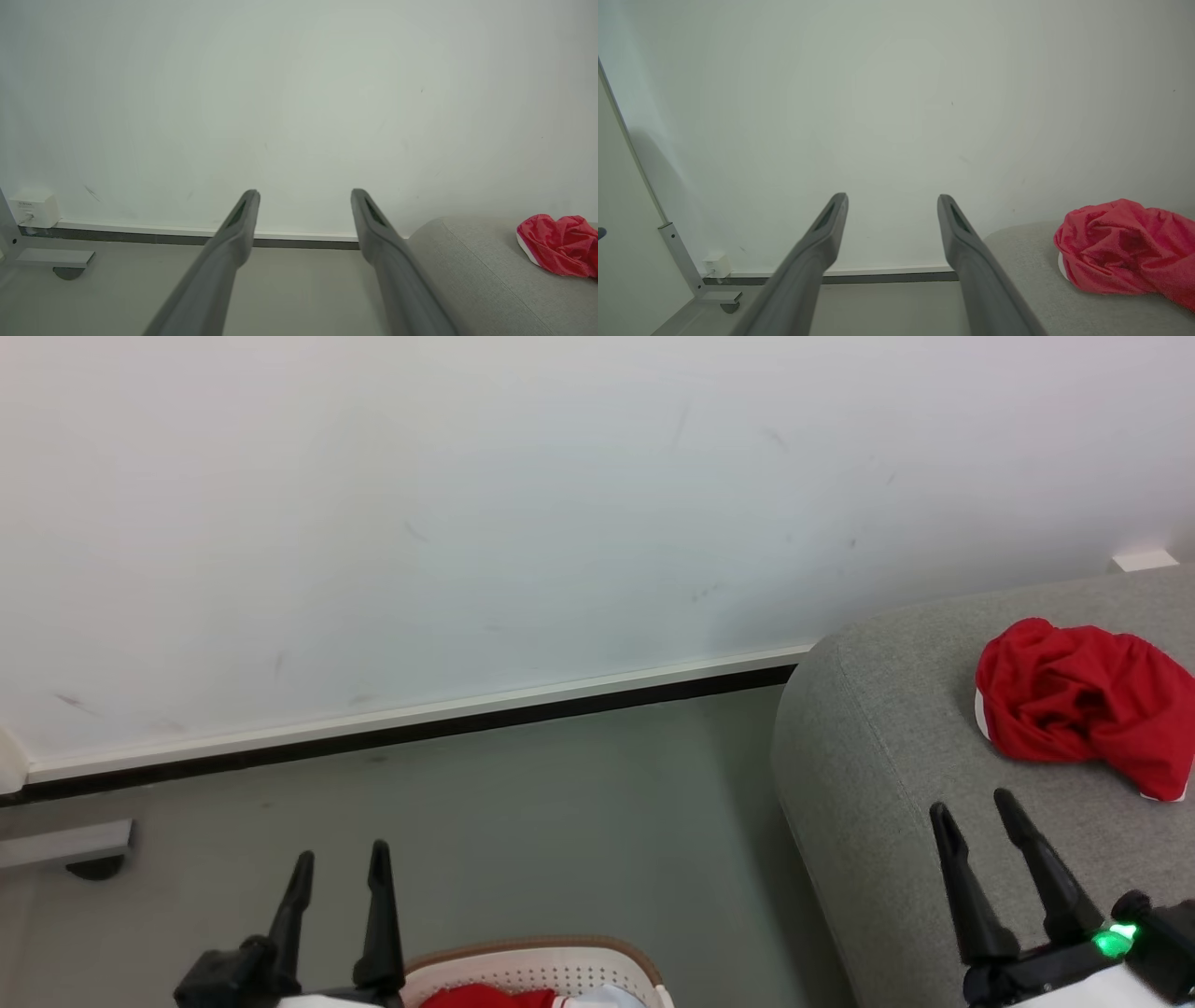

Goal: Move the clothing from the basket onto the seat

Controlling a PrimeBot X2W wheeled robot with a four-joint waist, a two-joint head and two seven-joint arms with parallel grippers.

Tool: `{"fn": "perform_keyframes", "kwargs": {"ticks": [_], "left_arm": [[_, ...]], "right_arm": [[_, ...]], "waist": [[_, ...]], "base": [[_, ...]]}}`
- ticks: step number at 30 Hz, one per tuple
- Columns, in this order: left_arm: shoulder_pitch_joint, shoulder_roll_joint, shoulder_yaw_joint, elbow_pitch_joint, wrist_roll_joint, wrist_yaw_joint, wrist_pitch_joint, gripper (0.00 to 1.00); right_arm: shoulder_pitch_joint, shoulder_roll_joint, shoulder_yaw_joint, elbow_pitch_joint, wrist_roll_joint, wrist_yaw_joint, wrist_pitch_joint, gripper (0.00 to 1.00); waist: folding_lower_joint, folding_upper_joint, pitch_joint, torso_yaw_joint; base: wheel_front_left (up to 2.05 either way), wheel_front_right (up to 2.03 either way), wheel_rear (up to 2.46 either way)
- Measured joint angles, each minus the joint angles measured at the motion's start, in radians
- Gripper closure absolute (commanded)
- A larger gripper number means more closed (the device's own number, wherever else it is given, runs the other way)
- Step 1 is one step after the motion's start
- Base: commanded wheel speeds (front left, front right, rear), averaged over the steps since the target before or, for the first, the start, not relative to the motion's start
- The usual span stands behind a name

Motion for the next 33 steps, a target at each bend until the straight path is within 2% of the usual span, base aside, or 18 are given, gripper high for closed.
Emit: {"fn": "perform_keyframes", "kwargs": {"ticks": [5,8,17,33], "left_arm": [[0.051,-0.050,0.048,0.014,0.045,-0.028,0.000,0.00],[0.063,-0.068,0.067,0.025,0.070,-0.053,0.000,0.00],[0.057,-0.103,0.107,0.042,0.121,-0.100,0.000,0.00],[0.051,-0.127,0.120,0.101,0.157,-0.144,0.000,0.00]], "right_arm": [[0.076,0.071,0.002,-0.022,-0.045,0.000,0.000,0.00],[0.081,0.085,0.029,-0.027,-0.058,0.000,0.000,0.00],[0.079,0.084,0.008,-0.038,-0.064,0.000,0.000,0.00],[0.073,0.085,0.009,-0.052,-0.066,0.000,0.000,0.00]], "waist": [[0.0001,0.0001,-0.005,0.008],[0.0001,0.0000,-0.005,0.015],[0.0003,0.0000,0.005,0.033],[0.0003,0.0000,0.024,0.018]], "base": [[0.00,0.00,0.00],[0.00,0.00,0.00],[0.00,0.00,0.00],[0.00,0.00,0.00]]}}
